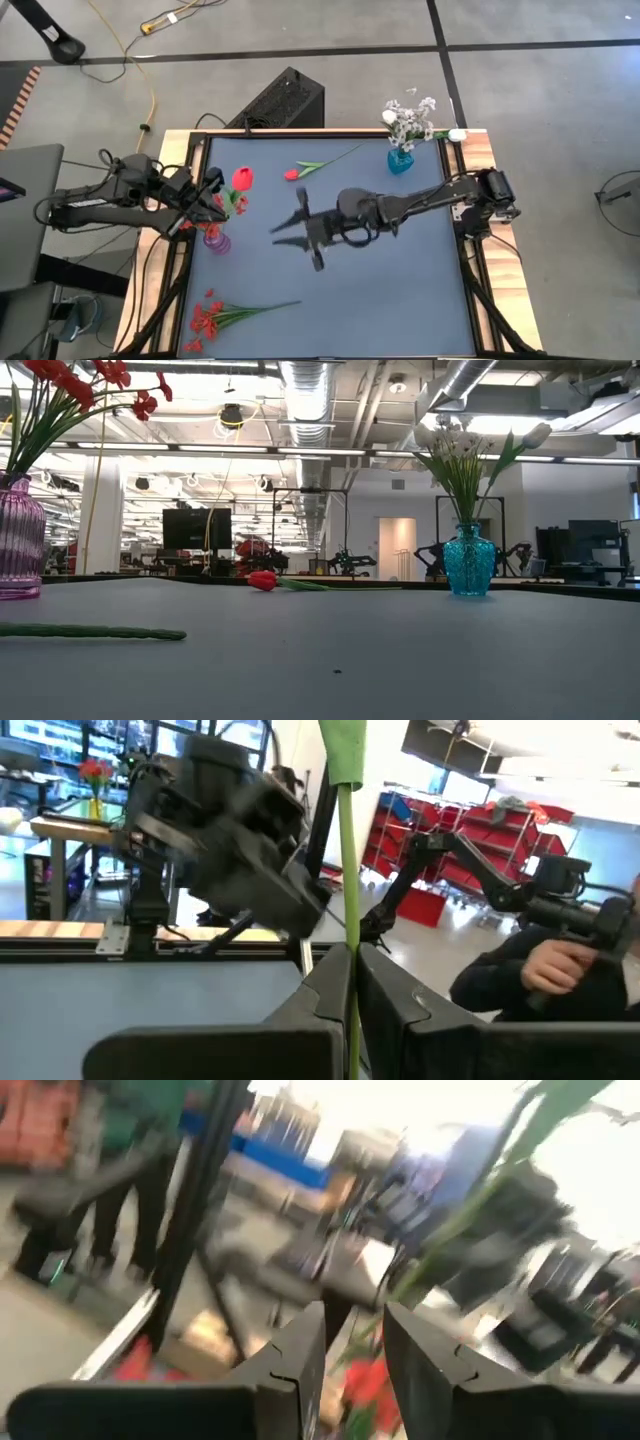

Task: Sort flowers into vase by color
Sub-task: Put the right red flower into the purple vase

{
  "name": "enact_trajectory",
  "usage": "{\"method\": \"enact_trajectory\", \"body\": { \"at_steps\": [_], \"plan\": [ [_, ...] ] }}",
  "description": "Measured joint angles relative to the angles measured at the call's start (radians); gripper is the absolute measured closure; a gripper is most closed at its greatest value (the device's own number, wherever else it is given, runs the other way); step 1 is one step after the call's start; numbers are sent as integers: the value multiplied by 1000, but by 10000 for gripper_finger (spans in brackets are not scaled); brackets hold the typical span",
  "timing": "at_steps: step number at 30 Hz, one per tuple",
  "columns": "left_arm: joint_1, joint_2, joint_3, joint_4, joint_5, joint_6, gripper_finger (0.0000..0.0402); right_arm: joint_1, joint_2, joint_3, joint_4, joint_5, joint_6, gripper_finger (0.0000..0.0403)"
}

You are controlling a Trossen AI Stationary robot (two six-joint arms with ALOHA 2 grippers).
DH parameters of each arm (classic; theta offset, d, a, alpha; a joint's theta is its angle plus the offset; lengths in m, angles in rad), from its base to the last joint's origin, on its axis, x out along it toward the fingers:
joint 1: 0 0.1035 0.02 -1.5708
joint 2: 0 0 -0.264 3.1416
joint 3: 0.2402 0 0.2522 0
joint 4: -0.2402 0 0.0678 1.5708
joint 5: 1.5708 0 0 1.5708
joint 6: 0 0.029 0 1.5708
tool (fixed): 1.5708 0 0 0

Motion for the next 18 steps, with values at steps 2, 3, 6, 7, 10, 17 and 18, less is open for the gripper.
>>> {"method": "enact_trajectory", "body": {
  "at_steps": [2,3,6,7,10,17,18],
  "plan": [
    [-14,2,0,-1,-19,10,401,-30,17,2,112,-34,59,276],
    [-19,5,0,-2,-28,18,401,-44,21,2,146,-56,91,277],
    [-27,14,0,-2,-49,32,401,-80,52,8,228,-97,156,280],
    [-27,14,0,-2,-52,39,401,-87,58,10,250,-100,176,280],
    [-27,32,0,-1,-53,49,401,-100,114,35,302,-139,217,280],
    [-27,54,0,-27,-80,48,401,-107,211,159,306,-205,226,280],
    [-27,54,0,-27,-80,48,401,-107,217,172,307,-211,226,280]
  ]
}}
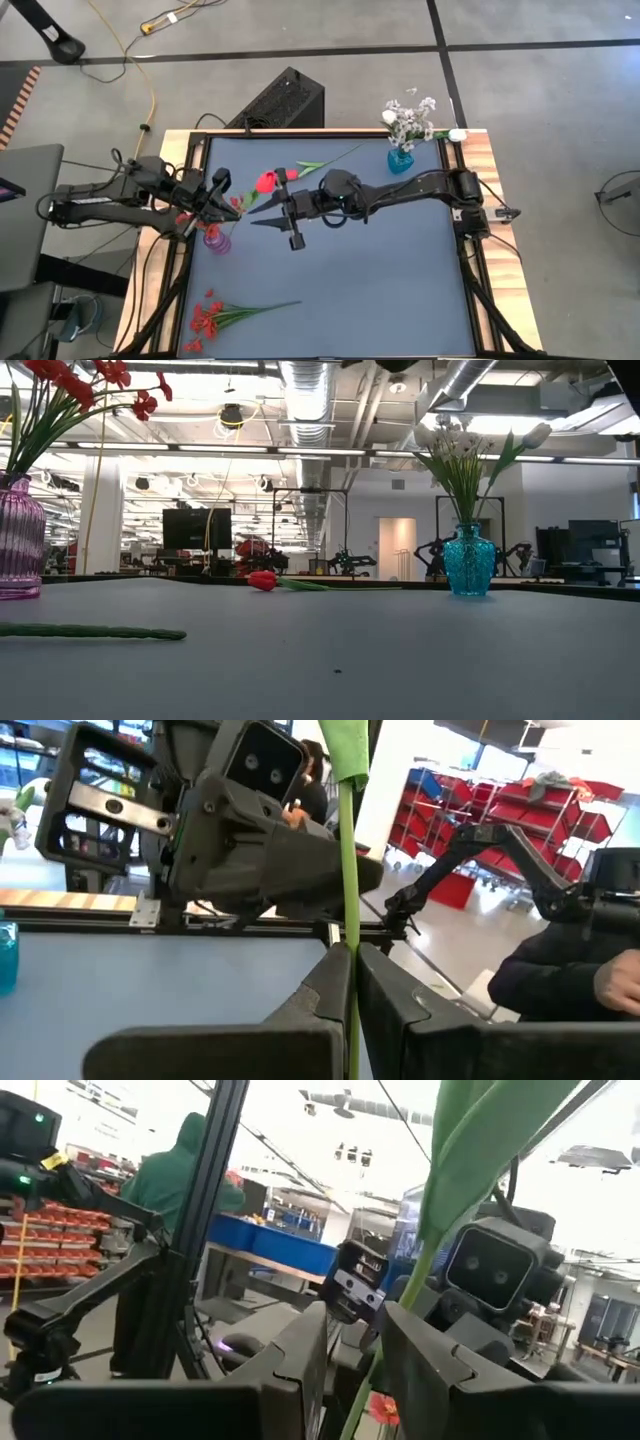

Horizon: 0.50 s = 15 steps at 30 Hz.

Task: Sort flowers into vase by color
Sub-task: Put the right red flower into the purple vase

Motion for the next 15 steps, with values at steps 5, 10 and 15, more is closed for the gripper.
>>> {"method": "enact_trajectory", "body": {
  "at_steps": [5,10,15],
  "plan": [
    [0,-1,0,-10,0,0,401,0,18,30,-17,-1,-2,280],
    [0,-1,0,-16,0,12,401,-6,16,54,-45,3,-4,280],
    [0,5,0,-15,0,19,401,-7,16,58,-53,11,-4,280]
  ]
}}
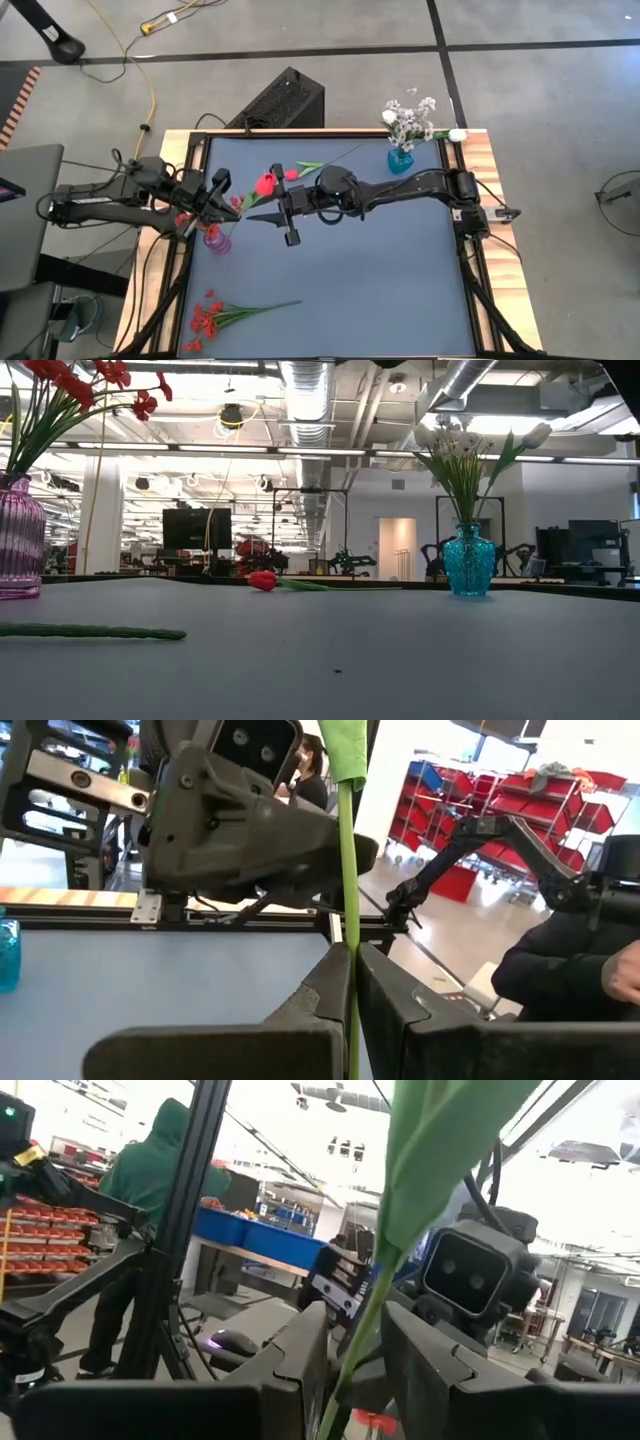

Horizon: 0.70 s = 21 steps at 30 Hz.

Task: Sort flowers into vase by color
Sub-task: Put the right red flower into the purple vase

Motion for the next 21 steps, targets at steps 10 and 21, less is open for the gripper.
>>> {"method": "enact_trajectory", "body": {
  "at_steps": [10,21],
  "plan": [
    [0,0,0,-23,0,-1,401,-5,0,0,-19,46,-8,280],
    [0,1,0,-50,-41,-28,401,1,0,0,-10,41,-8,283]
  ]
}}
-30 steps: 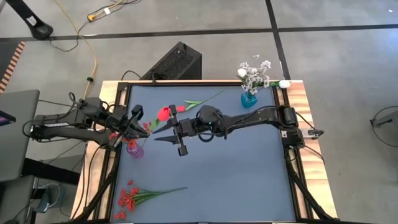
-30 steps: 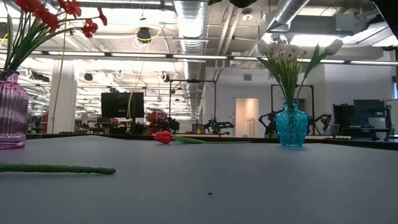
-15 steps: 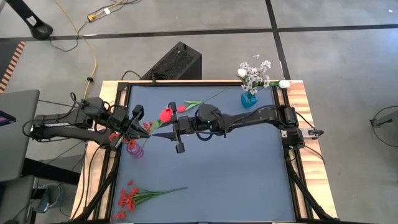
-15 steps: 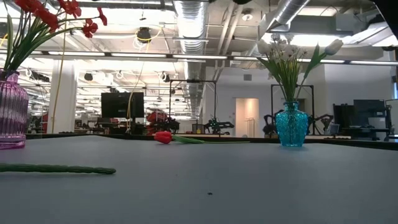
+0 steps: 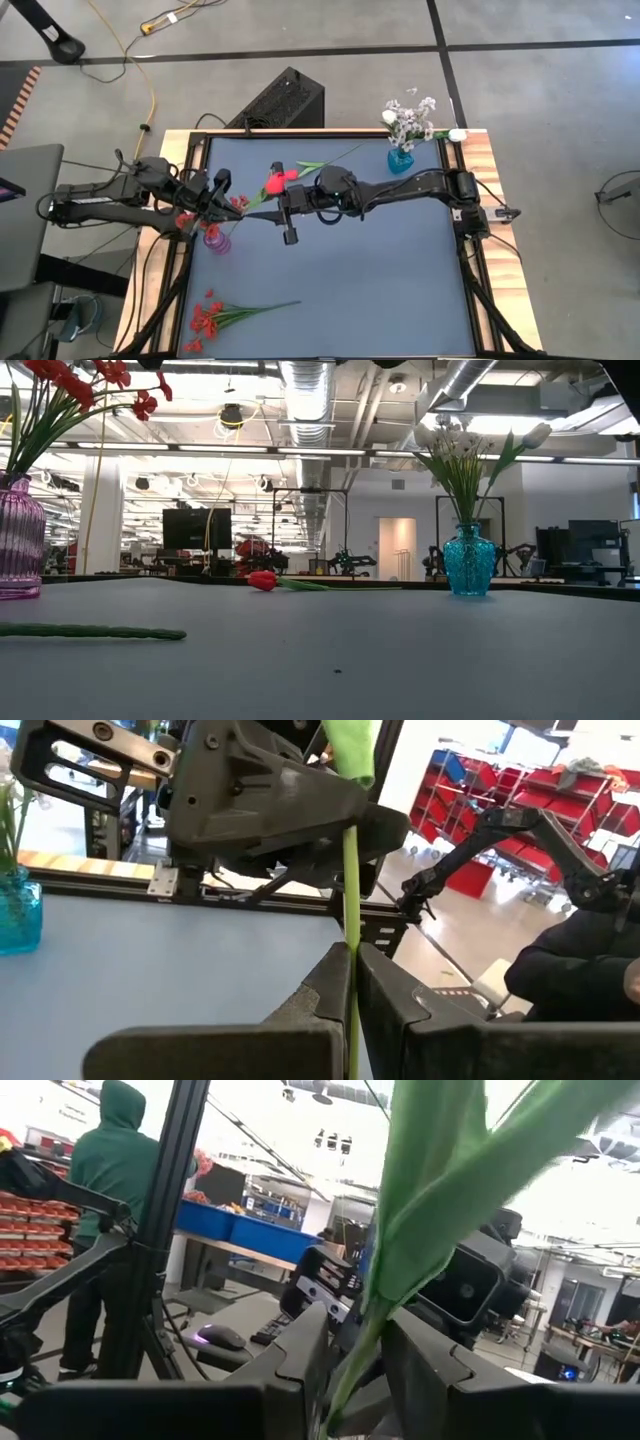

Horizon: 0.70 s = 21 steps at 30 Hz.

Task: Sort flowers into vase by color
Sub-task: Put the right red flower into the purple vase

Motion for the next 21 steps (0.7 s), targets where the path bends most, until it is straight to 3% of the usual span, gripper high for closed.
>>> {"method": "enact_trajectory", "body": {
  "at_steps": [4,11,13,21],
  "plan": [
    [0,0,0,-2,-1,-1,401,0,0,0,0,0,0,304],
    [0,0,0,5,4,-26,401,0,-2,0,-18,-4,0,381],
    [0,0,0,5,24,-29,396,0,-2,0,-19,-26,1,382],
    [0,-17,-1,53,26,-92,305,0,-5,0,-77,-189,8,382]
  ]
}}
